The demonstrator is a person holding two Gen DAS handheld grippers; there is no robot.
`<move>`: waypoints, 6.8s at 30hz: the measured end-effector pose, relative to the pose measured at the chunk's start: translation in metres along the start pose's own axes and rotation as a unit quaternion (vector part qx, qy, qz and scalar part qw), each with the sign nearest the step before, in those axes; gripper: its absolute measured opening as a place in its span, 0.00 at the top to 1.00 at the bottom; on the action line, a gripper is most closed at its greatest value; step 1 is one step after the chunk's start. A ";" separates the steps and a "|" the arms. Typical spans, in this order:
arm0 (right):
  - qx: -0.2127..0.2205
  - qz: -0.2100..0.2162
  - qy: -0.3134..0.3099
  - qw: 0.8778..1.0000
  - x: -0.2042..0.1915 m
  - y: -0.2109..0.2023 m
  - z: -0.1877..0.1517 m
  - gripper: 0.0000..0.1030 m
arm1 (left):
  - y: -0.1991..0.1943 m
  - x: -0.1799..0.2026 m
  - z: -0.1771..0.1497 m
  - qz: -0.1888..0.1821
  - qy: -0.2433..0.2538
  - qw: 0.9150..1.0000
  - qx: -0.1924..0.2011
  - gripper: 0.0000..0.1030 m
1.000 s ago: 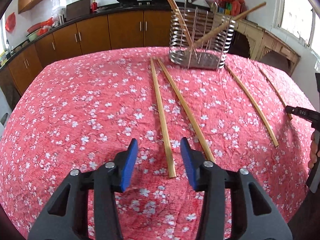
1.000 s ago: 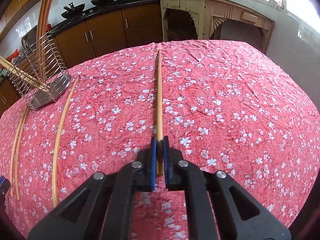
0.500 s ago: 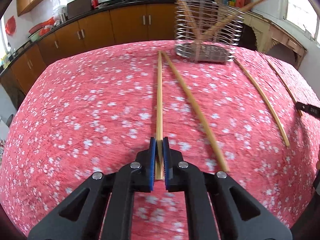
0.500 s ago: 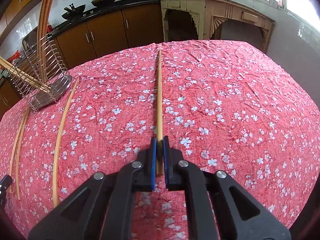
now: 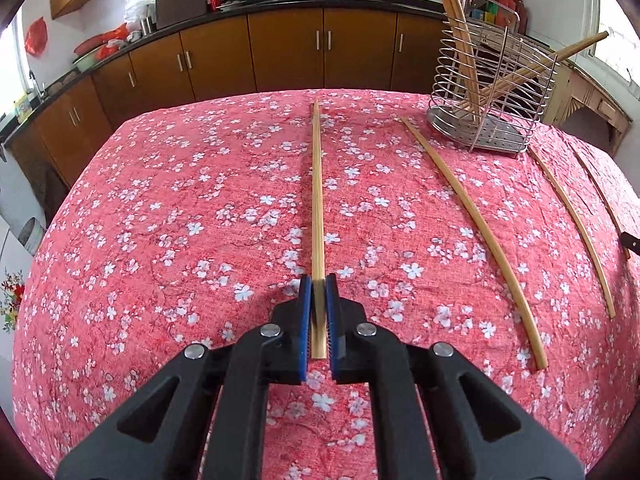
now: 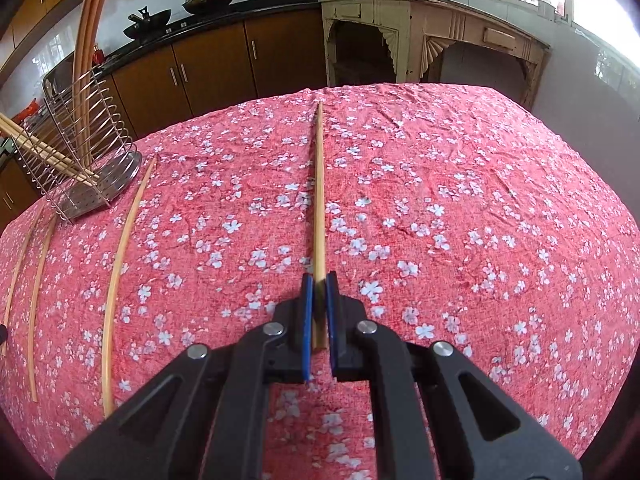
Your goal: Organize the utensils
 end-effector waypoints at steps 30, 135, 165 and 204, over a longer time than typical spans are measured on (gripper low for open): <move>0.001 -0.002 -0.008 1.000 0.001 -0.006 -0.009 0.92 | -0.009 0.000 -0.007 -0.008 -0.014 1.000 0.002 0.93; 0.382 0.257 0.035 0.887 -0.060 -0.320 0.161 0.93 | -0.258 0.065 0.179 -0.128 -0.014 0.891 0.436 0.93; 0.297 0.246 0.015 0.923 -0.151 -0.192 0.248 0.93 | -0.146 0.103 0.253 -0.078 -0.019 0.916 0.393 0.93; 0.280 0.163 -0.001 0.946 -0.079 -0.185 0.174 0.54 | -0.168 0.063 0.188 -0.034 -0.037 0.942 0.333 0.61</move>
Point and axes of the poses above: each gripper's, at about its wrist camera, not at the fingertips, and y roughly the way its jaws point, x to its right, z to its top, the point moved 6 cm from there along y, roughly the way its jaws point, and after that the axes turned 8 degrees about -z, right-handed, at the moved point
